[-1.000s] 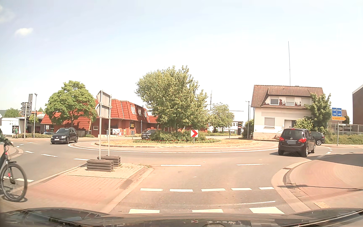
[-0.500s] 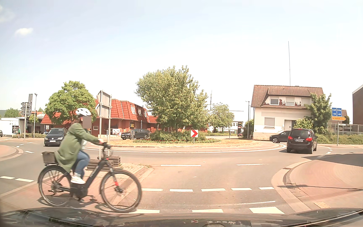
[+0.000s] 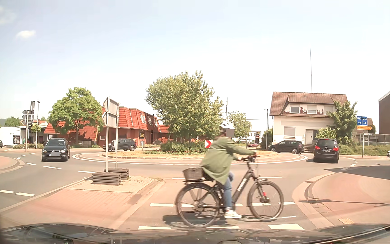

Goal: Follow the waypoints while adhering to traffic rules and regulations

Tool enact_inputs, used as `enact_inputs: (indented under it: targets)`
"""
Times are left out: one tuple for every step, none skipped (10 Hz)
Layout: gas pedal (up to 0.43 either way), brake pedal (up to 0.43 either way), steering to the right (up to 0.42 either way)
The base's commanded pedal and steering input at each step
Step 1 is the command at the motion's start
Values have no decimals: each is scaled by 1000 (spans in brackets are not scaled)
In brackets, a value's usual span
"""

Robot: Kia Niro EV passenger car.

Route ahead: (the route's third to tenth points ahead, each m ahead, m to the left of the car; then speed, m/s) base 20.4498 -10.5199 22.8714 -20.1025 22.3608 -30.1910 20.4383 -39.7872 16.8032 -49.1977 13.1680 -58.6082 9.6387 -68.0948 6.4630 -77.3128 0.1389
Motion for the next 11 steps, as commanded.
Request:
enact_inputs:
  targets:
    - [8, 0, 10]
    - [157, 0, 10]
    - [220, 0, 10]
    - [220, 0, 11]
    - [220, 0, 11]
    - [228, 0, 11]
    - [280, 0, 11]
    - [319, 0, 12]
    - [350, 0, 12]
    - [358, 0, 13]
    - [370, 0, 14]
